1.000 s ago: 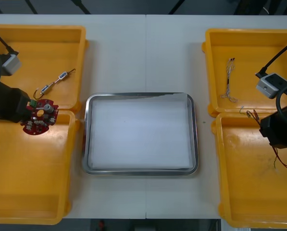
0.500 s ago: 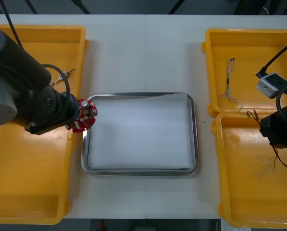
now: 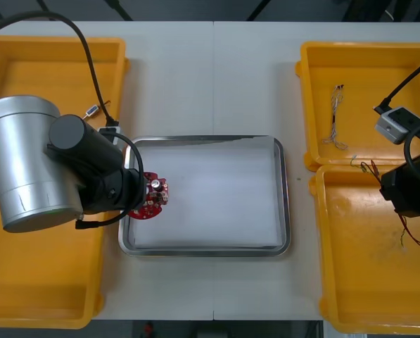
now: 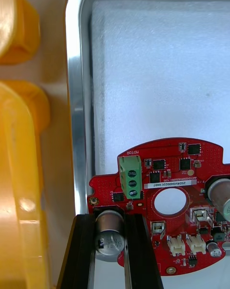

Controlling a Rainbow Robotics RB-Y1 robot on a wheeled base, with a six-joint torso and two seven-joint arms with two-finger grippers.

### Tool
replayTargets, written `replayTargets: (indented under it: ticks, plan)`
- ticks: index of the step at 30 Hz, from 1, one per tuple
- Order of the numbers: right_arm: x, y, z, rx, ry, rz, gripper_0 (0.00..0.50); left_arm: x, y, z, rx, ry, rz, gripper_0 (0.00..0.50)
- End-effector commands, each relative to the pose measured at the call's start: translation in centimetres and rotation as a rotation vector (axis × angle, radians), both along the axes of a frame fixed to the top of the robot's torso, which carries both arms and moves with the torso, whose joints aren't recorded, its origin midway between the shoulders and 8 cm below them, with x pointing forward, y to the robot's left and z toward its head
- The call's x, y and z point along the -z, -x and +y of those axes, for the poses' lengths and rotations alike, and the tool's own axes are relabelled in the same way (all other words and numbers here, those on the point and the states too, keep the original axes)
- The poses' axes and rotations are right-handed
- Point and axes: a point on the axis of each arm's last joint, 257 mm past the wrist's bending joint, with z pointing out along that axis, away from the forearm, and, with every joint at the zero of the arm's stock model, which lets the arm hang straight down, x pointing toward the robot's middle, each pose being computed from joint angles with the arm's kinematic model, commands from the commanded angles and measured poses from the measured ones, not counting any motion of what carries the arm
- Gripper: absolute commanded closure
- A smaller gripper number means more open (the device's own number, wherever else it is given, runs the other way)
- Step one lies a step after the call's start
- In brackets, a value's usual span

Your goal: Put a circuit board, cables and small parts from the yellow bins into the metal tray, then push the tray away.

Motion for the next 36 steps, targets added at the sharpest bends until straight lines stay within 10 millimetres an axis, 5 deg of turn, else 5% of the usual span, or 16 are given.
replayTargets:
  ticks: [1,10,31,36]
  plan:
    - [-2.0,-0.6,-0.7,-0.050,0.059,-0.064,0.500,0.7,-0.4,-1.8,-0.006,0.027,-0.029,0.500]
    - [-2.0,-0.6,-0.7,-0.050,0.059,-0.064,0.500,3.1,-0.9,-2.9,-0.019,0.014,-0.025,0.500]
    - [-2.0,-0.6,-0.7,-0.050,0.059,-0.064,0.500,5.4,0.0,-3.8,0.006,-0.004,-0.010,0.493]
    - [-2.0,-0.6,-0.7,-0.050,0.059,-0.064,0.500,5.3,-0.4,-3.7,0.007,-0.006,-0.022,0.337]
